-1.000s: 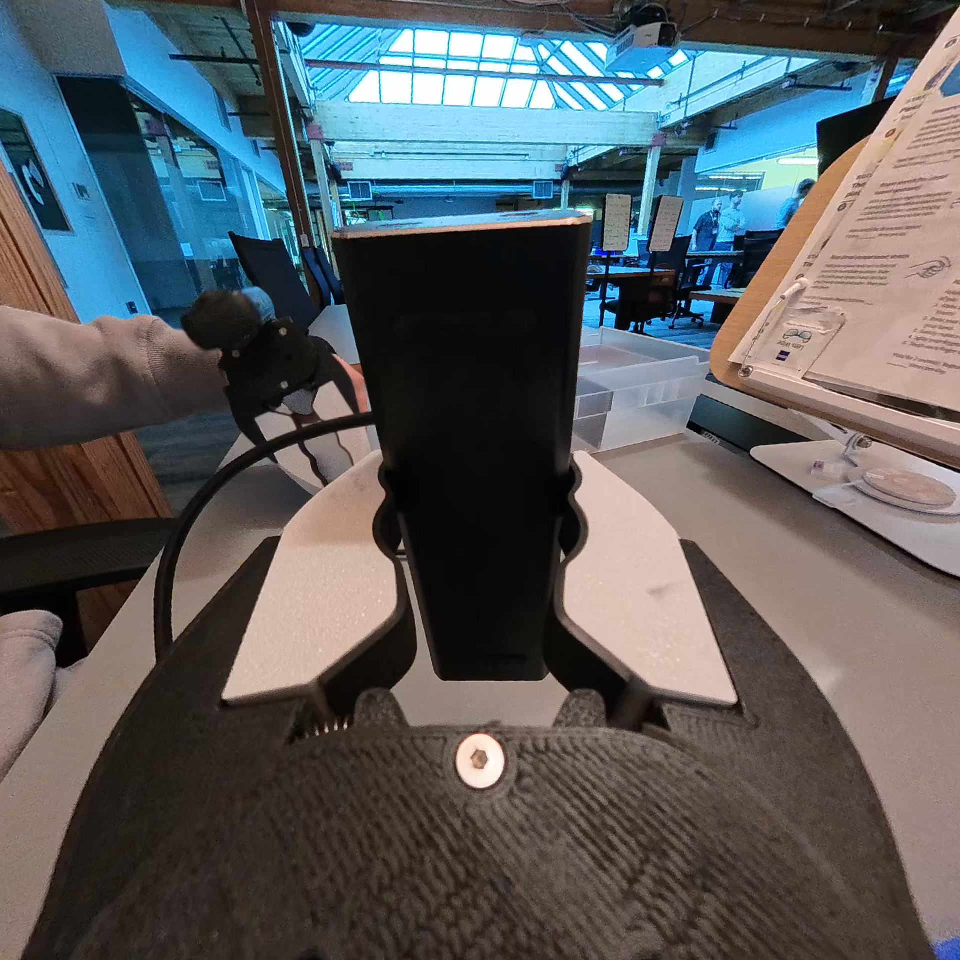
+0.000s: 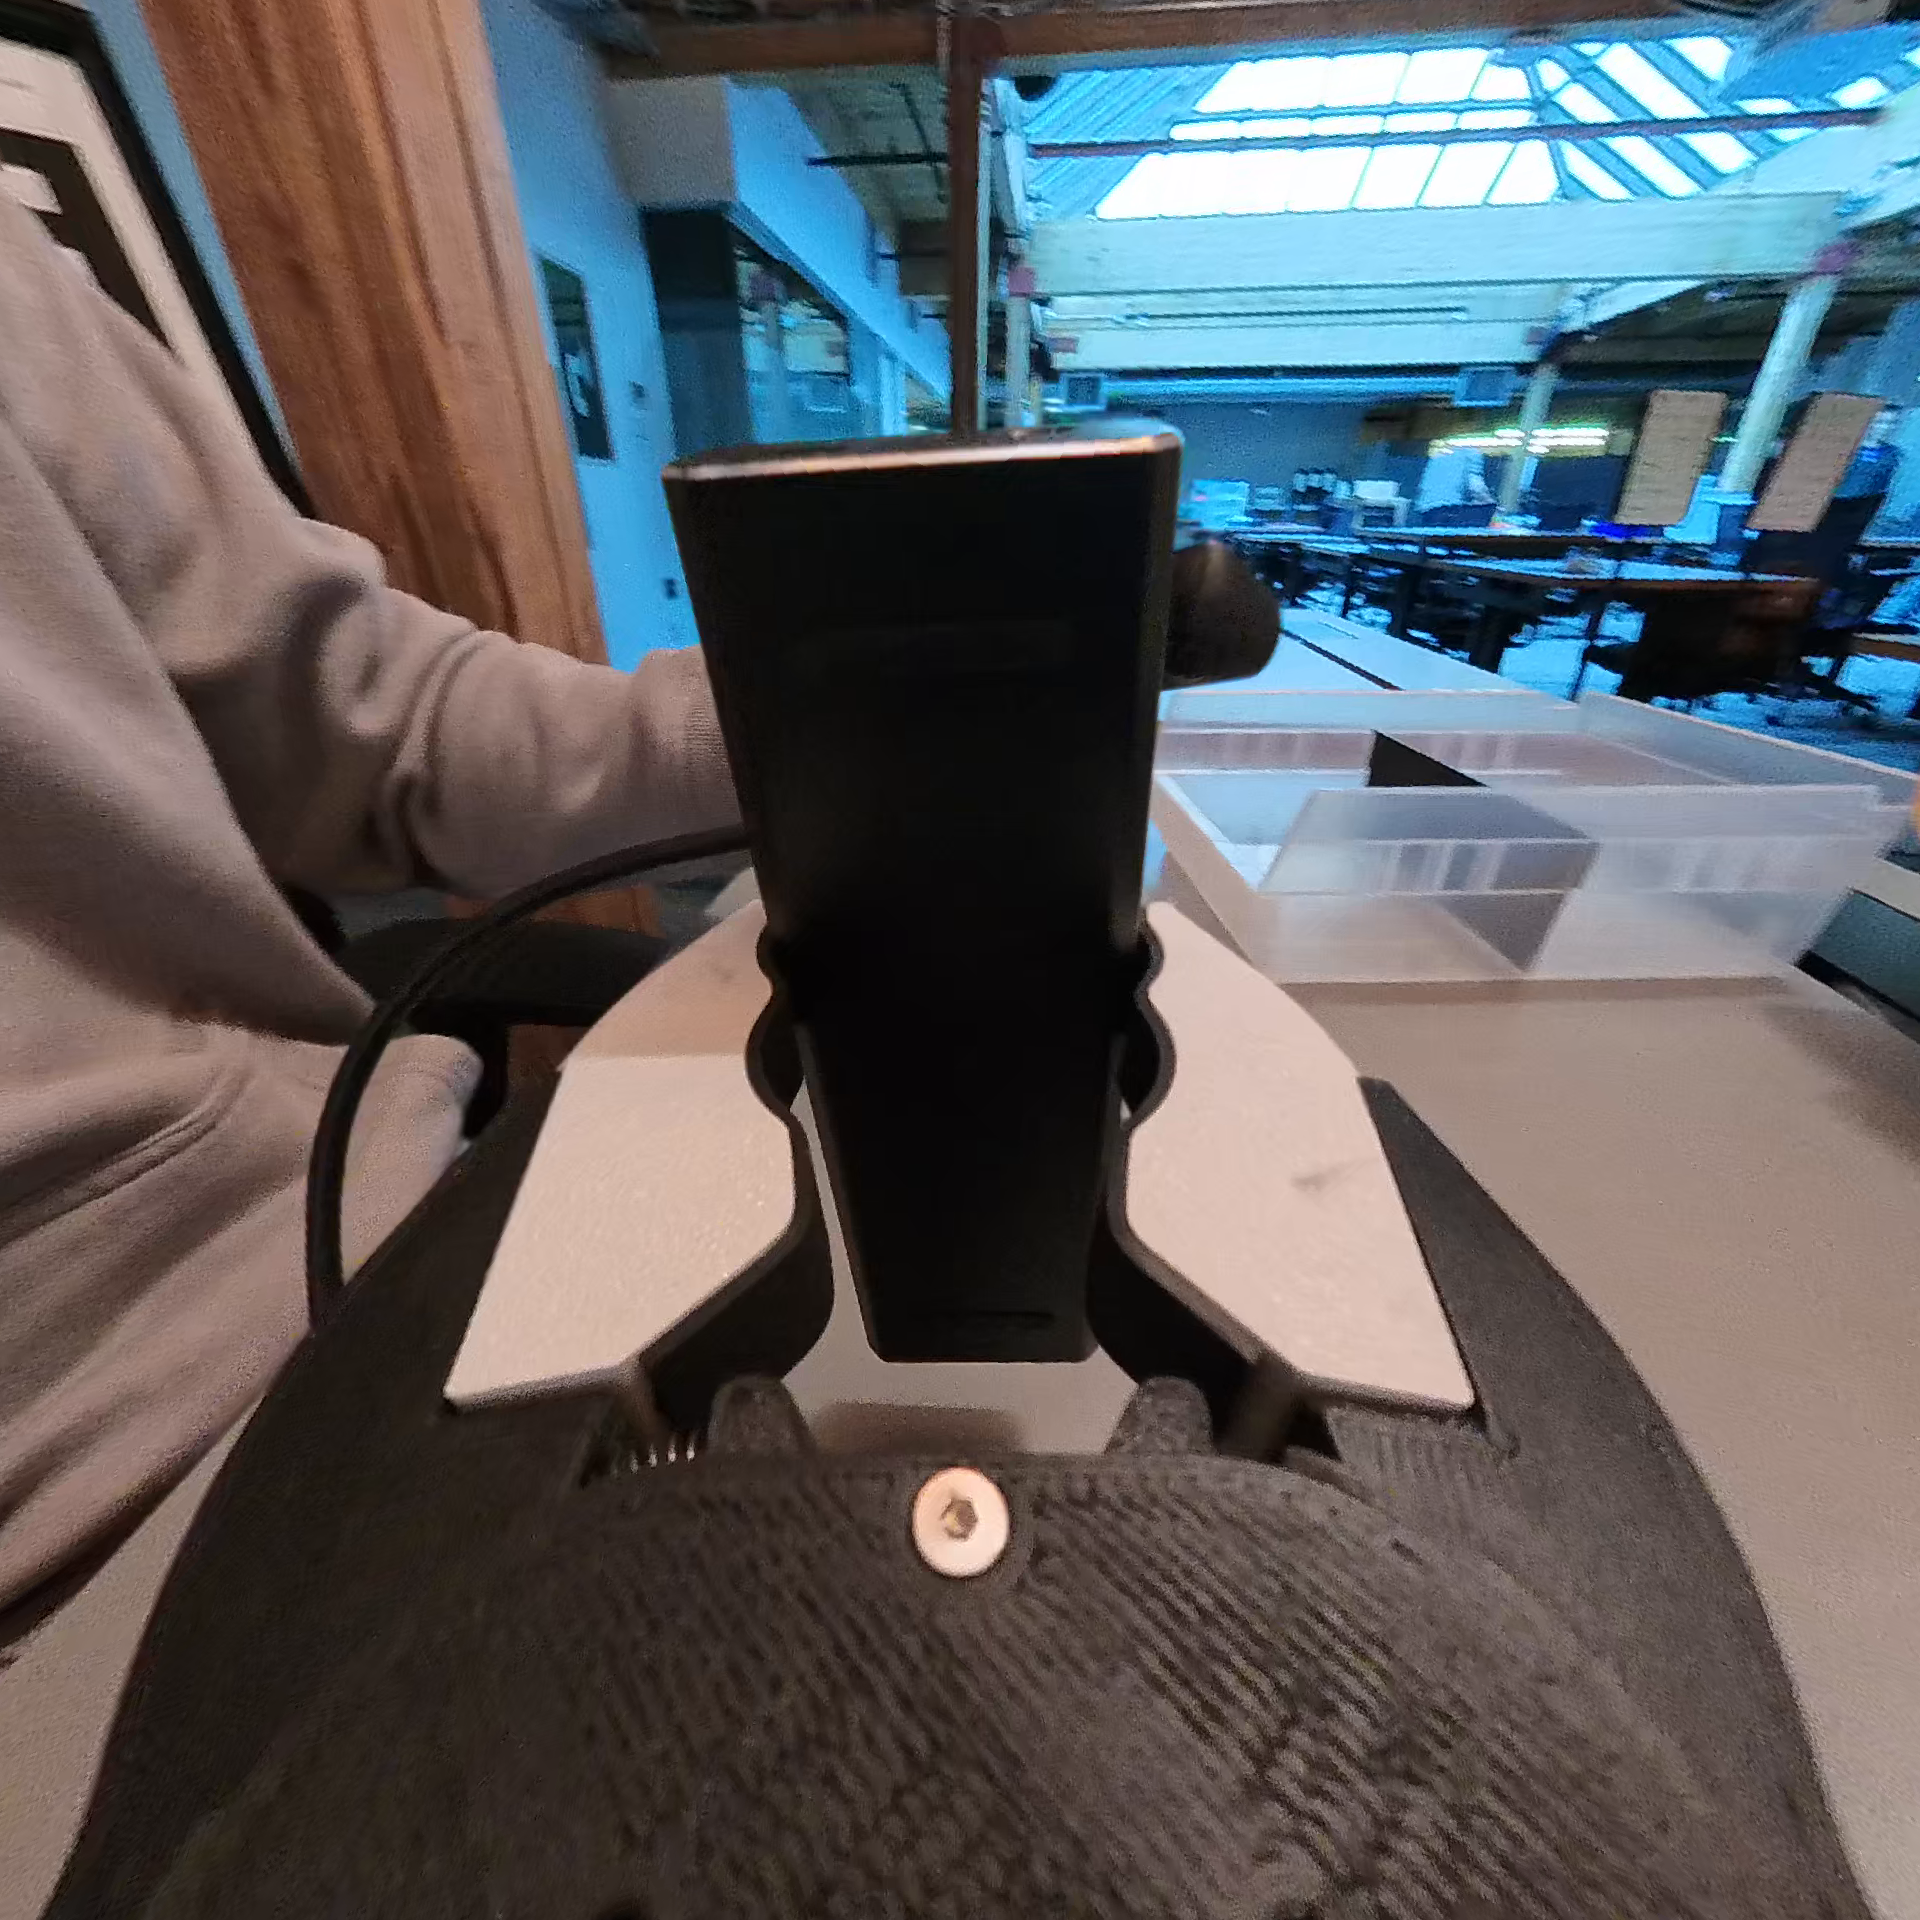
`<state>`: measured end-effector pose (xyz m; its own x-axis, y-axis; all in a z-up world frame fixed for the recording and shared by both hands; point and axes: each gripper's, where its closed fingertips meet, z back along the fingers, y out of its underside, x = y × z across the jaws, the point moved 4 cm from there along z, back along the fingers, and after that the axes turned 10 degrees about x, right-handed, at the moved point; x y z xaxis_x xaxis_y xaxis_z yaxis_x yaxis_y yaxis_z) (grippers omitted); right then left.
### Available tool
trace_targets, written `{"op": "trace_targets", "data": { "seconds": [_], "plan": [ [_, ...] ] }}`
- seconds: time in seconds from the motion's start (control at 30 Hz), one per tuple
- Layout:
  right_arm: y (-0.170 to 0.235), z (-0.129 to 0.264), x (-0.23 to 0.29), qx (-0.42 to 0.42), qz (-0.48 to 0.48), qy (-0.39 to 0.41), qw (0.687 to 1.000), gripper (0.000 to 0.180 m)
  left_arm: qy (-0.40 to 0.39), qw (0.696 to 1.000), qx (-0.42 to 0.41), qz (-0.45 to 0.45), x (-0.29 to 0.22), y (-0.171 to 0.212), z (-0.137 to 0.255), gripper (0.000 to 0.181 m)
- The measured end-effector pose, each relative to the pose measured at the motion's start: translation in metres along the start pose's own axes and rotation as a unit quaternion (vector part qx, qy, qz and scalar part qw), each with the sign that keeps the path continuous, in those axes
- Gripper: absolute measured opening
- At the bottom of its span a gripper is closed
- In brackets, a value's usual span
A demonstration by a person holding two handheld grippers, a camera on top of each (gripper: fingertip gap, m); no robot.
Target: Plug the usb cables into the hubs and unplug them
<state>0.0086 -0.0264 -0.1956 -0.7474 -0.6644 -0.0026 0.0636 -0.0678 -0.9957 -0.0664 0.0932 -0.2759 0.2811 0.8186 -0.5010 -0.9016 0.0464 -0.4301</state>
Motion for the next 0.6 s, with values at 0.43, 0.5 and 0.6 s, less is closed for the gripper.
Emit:
{"op": "trace_targets", "data": {
  "seconds": [0.43, 0.5, 0.6],
  "plan": [
    [-0.007, 0.004, 0.016, -0.066, -0.047, -0.116, 0.99, 0.061, 0.172, 0.975, -0.116, -0.076, -0.074, -0.035, 0.05, 0.007],
    [-0.009, 0.005, 0.017, -0.078, -0.051, -0.126, 0.988, 0.061, 0.196, 0.968, -0.134, -0.079, -0.08, -0.038, 0.056, 0.007],
    [-0.011, 0.008, 0.018, -0.096, -0.062, -0.145, 0.983, 0.061, 0.216, 0.962, -0.145, -0.078, -0.082, -0.038, 0.059, 0.007]
  ]
}}
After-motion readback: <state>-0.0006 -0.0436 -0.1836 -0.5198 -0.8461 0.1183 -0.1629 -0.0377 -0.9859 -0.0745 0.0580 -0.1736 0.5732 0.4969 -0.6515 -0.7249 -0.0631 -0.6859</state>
